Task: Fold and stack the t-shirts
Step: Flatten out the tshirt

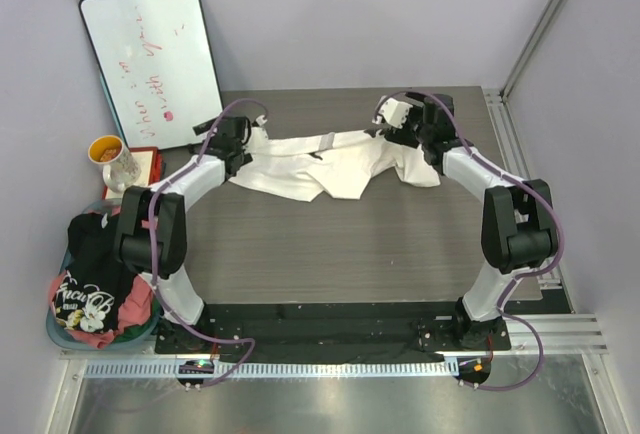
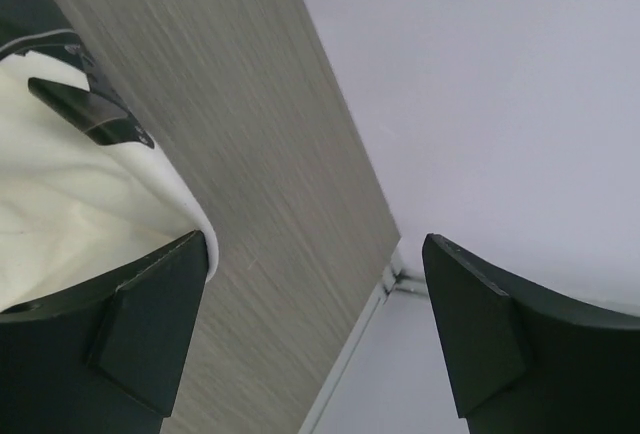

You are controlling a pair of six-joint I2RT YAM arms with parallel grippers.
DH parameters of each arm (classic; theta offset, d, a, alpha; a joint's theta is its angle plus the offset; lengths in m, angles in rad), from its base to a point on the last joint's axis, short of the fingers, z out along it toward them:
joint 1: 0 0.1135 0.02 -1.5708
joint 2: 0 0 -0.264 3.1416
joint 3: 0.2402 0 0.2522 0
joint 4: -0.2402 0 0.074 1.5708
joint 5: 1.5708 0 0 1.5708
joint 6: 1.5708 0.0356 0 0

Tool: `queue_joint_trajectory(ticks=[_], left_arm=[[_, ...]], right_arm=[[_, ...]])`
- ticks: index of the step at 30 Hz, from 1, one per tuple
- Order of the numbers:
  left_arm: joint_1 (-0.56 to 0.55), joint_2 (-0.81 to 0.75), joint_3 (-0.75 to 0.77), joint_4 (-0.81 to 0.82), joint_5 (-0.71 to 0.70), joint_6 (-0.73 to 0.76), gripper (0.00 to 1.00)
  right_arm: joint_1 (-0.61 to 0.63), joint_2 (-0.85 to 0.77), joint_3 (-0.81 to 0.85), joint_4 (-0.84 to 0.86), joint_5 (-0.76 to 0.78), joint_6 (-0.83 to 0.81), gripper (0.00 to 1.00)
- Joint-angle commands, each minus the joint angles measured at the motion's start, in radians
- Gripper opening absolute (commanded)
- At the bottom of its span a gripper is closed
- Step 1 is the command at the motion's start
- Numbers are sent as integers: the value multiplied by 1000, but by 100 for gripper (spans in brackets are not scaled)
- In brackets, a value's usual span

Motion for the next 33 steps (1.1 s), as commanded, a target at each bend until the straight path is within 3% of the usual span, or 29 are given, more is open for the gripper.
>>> queue_joint_trajectory(ticks=[1, 5, 9, 14, 21, 33], left_arm=[[-10, -129, 32, -70, 110, -90, 100], [-20, -256, 36, -278, 496, -98, 100], [-69, -272, 18, -397, 665, -73, 100], [-161, -160, 39, -437, 728, -58, 100], [-233, 73, 202, -426, 727, -110, 97], [-309, 182, 265, -412, 752, -147, 92]], right_arm=[[-31, -79, 72, -240, 43, 107, 91], [-54, -119, 96, -551, -57, 67, 91], [-66, -111, 138, -790, -155, 67, 92], [-84, -53, 208, -886, -187, 149, 92], [-89, -59, 219, -907, -181, 101, 91], [-101, -39, 228, -904, -180, 73, 89]])
